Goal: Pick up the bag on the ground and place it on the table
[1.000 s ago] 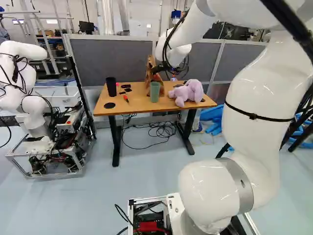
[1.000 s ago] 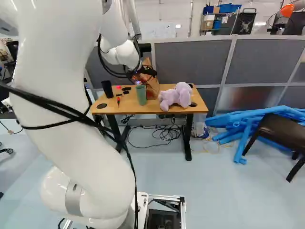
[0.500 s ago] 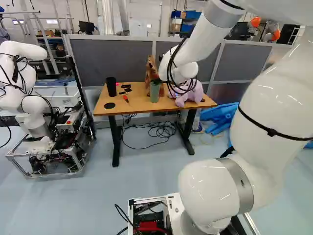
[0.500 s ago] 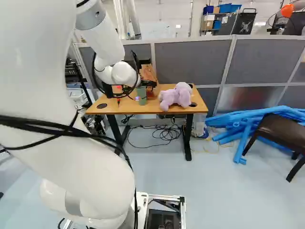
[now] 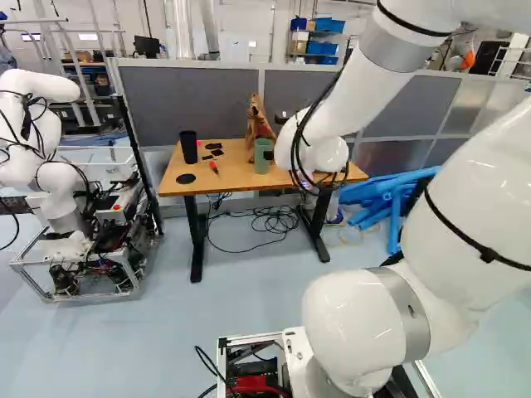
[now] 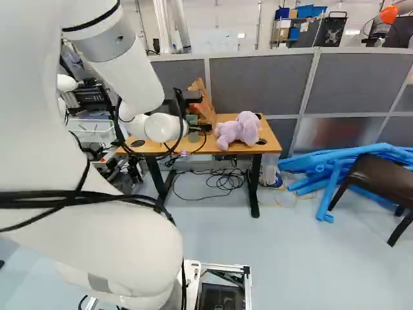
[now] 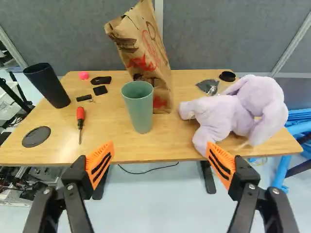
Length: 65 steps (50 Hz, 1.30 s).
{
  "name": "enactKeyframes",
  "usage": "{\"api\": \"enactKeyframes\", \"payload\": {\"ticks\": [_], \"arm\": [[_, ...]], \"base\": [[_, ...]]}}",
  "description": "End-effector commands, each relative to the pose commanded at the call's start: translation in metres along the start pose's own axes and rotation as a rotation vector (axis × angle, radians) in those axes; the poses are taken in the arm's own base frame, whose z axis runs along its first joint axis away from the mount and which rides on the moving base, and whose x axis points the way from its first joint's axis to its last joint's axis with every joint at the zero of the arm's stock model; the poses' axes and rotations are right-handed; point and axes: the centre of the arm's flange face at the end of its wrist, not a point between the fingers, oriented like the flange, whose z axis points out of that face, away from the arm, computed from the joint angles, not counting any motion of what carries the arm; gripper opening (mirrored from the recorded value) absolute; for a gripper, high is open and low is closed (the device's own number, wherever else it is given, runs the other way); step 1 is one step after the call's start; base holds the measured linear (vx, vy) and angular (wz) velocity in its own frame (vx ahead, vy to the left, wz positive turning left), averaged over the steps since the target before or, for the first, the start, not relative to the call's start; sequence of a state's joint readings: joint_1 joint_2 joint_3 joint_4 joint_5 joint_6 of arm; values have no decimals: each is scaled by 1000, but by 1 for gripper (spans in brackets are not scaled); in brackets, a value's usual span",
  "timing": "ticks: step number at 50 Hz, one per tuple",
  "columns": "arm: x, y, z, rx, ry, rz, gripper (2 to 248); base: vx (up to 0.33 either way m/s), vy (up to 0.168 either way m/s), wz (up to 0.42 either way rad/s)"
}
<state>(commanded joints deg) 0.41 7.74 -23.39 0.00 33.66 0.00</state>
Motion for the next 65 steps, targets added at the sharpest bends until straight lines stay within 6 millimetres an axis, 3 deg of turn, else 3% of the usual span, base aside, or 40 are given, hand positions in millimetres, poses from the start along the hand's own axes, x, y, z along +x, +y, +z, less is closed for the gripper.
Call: {"api": "enactKeyframes", "payload": {"ticks": [35,65], "arm": [[-71,2,-50,-5,77,2,247],[-97,2,-70,-7,106,3,247]], "base": [[0,0,0],[0,0,0]]}}
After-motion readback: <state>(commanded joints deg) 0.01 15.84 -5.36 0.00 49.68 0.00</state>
